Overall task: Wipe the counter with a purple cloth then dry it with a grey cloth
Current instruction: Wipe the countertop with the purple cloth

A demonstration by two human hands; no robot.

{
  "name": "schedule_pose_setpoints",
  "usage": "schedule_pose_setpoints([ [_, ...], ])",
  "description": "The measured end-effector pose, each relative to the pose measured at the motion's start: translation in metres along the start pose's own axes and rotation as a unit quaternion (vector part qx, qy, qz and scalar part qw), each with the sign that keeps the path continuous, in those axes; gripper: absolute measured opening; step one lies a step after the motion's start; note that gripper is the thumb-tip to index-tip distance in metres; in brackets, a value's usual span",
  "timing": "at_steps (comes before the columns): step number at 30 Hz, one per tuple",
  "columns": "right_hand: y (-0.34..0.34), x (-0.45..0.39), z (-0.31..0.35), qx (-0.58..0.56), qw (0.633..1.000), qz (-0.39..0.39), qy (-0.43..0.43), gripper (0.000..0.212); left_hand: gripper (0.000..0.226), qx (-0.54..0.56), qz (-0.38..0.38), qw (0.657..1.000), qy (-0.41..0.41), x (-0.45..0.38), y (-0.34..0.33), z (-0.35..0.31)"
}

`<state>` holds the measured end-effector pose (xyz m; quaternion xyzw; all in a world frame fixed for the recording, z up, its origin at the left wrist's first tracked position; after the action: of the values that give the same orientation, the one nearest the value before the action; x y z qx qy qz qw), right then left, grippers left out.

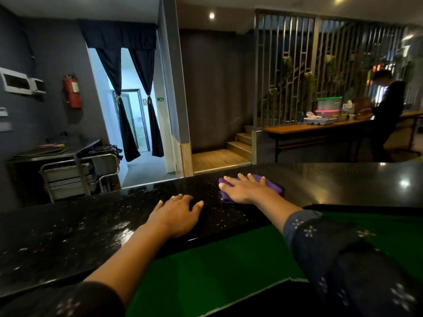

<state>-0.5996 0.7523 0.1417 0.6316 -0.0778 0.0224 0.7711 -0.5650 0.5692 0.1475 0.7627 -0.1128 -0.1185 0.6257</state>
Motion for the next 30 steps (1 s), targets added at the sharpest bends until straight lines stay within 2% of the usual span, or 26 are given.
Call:
schedule_pose_setpoints([
  [4, -0.008, 0.005, -0.005, 0.019, 0.998, 0.016, 0.063, 0.062, 0.067, 0.007, 0.012, 0.998, 0.055, -0.025, -0.008, -0.003],
  [7, -0.01, 0.005, -0.022, 0.034, 0.992, 0.018, 0.117, 0.059, 0.067, -0.001, 0.02, 0.998, 0.063, -0.026, -0.02, 0.007],
  [12, 0.006, -0.049, -0.042, 0.024, 0.997, 0.029, 0.073, 0.064, 0.064, -0.008, 0.012, 0.998, 0.06, -0.033, -0.021, 0.009],
  [16, 0.008, -0.097, -0.009, 0.035, 0.998, 0.034, 0.042, 0.069, 0.063, -0.01, 0.016, 0.998, 0.06, -0.036, -0.021, 0.009],
  [20, -0.006, -0.101, 0.055, 0.052, 0.988, 0.04, 0.139, 0.069, 0.062, -0.022, 0.023, 0.997, 0.073, -0.033, -0.019, 0.009],
  [23, 0.0, -0.111, 0.045, 0.063, 0.98, 0.04, 0.186, 0.067, 0.061, -0.019, 0.016, 0.997, 0.072, -0.031, -0.018, 0.008],
  [28, 0.024, -0.144, -0.06, 0.01, 0.999, 0.027, 0.046, 0.071, 0.061, -0.013, 0.003, 0.997, 0.07, -0.032, -0.019, 0.011],
  [30, 0.027, -0.144, -0.077, 0.013, 0.999, 0.027, 0.022, 0.071, 0.061, -0.015, 0.004, 0.997, 0.074, -0.034, -0.019, 0.013],
])
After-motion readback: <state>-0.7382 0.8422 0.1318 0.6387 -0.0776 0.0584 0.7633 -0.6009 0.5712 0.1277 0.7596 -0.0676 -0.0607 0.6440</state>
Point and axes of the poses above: each hand's wrist, its own x-axis away from the middle knuckle, its own y-axis out of the back of the hand, z = x × y, the point moved 9 cm from there along -x, towards the middle knuckle, and after that the axes turned 3 degrees about z, right-handed, at the moved point
